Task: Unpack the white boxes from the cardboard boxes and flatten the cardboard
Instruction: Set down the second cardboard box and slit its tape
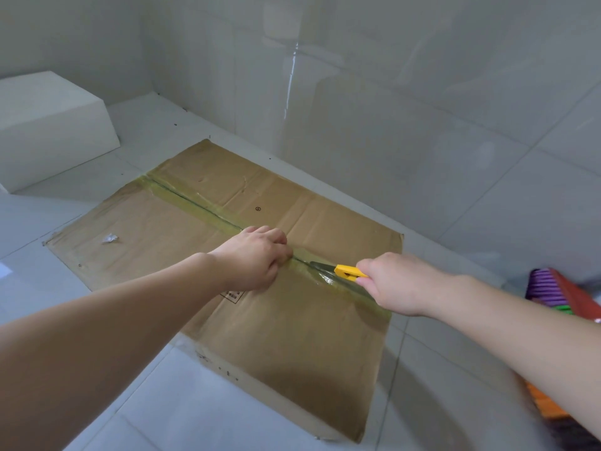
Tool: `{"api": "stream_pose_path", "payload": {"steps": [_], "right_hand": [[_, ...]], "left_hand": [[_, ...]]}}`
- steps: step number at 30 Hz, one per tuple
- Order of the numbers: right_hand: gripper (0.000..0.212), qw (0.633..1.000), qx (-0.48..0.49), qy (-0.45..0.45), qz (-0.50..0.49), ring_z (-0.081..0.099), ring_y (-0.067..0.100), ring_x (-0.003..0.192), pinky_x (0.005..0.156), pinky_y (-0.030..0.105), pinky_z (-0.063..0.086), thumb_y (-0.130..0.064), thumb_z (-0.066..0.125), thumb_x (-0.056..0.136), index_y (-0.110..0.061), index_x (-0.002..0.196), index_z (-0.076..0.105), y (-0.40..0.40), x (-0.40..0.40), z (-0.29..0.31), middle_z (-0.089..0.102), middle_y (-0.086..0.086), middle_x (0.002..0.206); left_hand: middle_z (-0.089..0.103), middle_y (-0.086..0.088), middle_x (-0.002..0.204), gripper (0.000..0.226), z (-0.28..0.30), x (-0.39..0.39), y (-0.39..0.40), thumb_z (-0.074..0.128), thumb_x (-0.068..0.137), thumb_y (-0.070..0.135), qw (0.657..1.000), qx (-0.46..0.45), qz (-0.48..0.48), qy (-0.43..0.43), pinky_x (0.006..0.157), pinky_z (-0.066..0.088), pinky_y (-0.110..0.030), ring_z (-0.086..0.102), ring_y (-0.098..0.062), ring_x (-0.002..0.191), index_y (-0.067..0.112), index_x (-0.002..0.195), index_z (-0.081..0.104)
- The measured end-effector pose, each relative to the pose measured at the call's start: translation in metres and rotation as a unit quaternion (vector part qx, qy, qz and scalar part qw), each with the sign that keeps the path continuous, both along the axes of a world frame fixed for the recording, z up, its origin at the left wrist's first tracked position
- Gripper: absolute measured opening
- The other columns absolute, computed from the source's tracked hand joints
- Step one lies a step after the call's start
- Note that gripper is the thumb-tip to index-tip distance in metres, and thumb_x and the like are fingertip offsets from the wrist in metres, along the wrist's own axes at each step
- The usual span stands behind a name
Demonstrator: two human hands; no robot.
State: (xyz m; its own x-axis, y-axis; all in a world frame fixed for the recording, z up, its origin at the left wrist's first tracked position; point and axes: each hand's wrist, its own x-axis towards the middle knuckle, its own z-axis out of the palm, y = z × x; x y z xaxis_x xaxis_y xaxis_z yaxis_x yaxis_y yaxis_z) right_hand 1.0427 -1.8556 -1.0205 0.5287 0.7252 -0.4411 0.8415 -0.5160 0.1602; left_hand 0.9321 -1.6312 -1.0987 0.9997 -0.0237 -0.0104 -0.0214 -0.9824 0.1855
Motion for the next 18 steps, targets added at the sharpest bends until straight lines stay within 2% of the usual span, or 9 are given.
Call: {"api": "stream_pose_path", "payload": {"steps": [11, 15, 18], "right_hand": [[0.023, 1.000, -0.013, 0.002, 0.009, 0.045, 0.027, 0.068, 0.050, 0.031, 0.030, -0.038, 0.031, 0.101, -0.020, 0.088, 0.039, -0.051, 0.009, 0.003, 0.035, -0.004, 0.069], [0.023, 1.000, -0.015, 0.005, -0.007, 0.047, 0.029, 0.071, 0.060, 0.033, 0.037, -0.039, 0.031, 0.101, -0.021, 0.089, 0.040, -0.068, 0.011, 0.002, 0.036, -0.003, 0.070], [0.024, 1.000, -0.012, 0.003, -0.018, 0.047, 0.030, 0.072, 0.062, 0.034, 0.040, -0.039, 0.032, 0.101, -0.020, 0.094, 0.045, -0.080, 0.011, 0.001, 0.042, 0.001, 0.077]], "left_hand": [[0.050, 0.007, 0.124, 0.038, 0.007, 0.014, -0.020, 0.043, 0.090, 0.021, 0.999, 0.005, 0.000, 0.033, 0.101, 0.034, -0.031, 0.048, -0.016, 0.112, 0.028, 0.124, 0.056], [0.051, 0.007, 0.123, 0.037, 0.008, 0.020, -0.035, 0.044, 0.089, 0.022, 0.999, 0.006, -0.017, 0.032, 0.100, 0.035, -0.030, 0.050, -0.016, 0.110, 0.028, 0.122, 0.057], [0.052, 0.007, 0.123, 0.037, 0.008, 0.028, -0.051, 0.045, 0.089, 0.021, 0.999, -0.001, -0.035, 0.031, 0.098, 0.035, -0.029, 0.050, -0.016, 0.109, 0.027, 0.122, 0.058]]}}
